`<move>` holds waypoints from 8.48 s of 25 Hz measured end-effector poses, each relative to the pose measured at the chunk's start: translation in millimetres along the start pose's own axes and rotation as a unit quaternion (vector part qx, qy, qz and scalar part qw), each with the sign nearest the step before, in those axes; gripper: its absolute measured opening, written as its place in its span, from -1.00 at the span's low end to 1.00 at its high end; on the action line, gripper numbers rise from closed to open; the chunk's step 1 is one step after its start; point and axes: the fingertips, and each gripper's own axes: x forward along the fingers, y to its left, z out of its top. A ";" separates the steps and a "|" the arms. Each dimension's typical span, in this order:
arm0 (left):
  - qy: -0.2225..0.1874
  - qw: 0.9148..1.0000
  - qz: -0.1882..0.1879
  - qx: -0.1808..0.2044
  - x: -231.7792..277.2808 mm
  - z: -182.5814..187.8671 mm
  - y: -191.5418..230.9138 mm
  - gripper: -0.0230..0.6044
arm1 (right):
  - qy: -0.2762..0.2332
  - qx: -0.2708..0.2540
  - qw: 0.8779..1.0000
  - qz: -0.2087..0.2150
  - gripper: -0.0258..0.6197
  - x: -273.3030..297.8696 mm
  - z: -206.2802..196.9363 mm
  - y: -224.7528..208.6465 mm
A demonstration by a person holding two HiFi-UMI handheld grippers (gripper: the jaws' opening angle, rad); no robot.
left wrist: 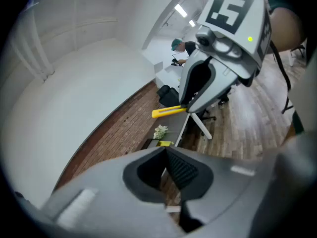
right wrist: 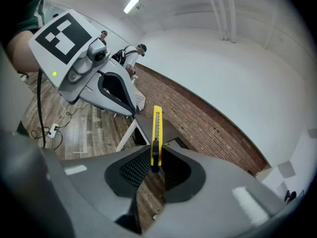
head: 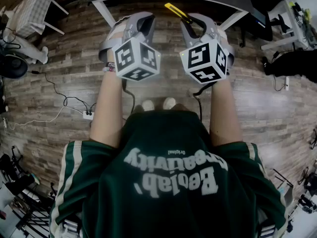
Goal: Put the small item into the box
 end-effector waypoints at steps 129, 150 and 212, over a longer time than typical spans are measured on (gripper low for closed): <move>0.001 0.999 -0.033 -0.005 217.3 -15.8 102.6 -0.92 | 0.007 -0.002 1.000 0.012 -0.69 196.1 -33.8 -129.8; -0.029 0.997 -0.070 0.014 322.8 -46.8 176.3 -0.92 | 0.045 0.024 0.999 -0.008 -0.69 308.9 -26.8 -178.4; 0.058 0.997 -0.040 -0.033 495.9 -53.8 209.4 -0.92 | 0.005 0.018 0.994 0.110 -0.69 456.7 -98.8 -272.1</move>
